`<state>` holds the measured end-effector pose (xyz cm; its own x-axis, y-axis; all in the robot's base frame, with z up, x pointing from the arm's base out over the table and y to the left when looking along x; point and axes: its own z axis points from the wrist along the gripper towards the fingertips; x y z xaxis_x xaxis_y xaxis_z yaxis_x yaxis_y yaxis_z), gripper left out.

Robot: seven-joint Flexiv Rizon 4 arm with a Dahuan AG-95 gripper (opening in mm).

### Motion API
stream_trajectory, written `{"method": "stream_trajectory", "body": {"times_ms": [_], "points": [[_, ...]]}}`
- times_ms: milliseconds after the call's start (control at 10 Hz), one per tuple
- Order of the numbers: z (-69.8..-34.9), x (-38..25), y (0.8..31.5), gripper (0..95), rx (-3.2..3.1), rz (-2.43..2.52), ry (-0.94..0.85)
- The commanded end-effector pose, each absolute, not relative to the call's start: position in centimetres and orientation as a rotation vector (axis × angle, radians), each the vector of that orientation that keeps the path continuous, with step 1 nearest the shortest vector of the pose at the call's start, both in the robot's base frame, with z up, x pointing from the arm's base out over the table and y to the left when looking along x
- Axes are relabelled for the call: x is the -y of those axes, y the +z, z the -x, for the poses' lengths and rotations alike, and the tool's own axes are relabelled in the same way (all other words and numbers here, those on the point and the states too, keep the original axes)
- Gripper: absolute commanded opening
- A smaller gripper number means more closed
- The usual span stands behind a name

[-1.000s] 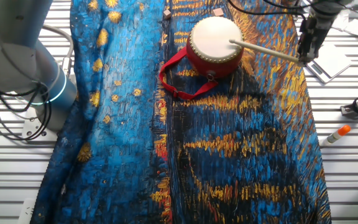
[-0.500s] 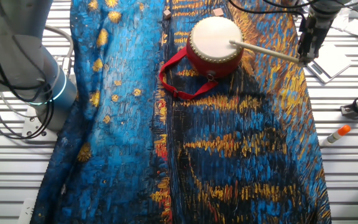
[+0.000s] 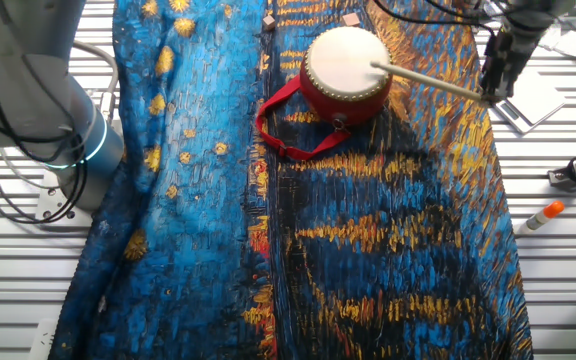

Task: Play the drum

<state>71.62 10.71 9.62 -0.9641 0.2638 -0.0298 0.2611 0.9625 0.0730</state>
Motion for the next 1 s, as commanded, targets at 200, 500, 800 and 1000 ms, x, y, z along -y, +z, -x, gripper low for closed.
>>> {"method": "stream_trajectory", "body": {"times_ms": [200,500,800,1000], "points": [[-71.71,-10.91,9.57,0.0,-3.014,-0.391,0.072],[-71.71,-10.91,9.57,0.0,-2.912,-0.363,-0.083],[-71.72,-10.90,9.54,0.0,-2.884,-0.356,-0.093],[-71.73,-10.90,9.53,0.0,-2.875,-0.354,-0.095]]}}
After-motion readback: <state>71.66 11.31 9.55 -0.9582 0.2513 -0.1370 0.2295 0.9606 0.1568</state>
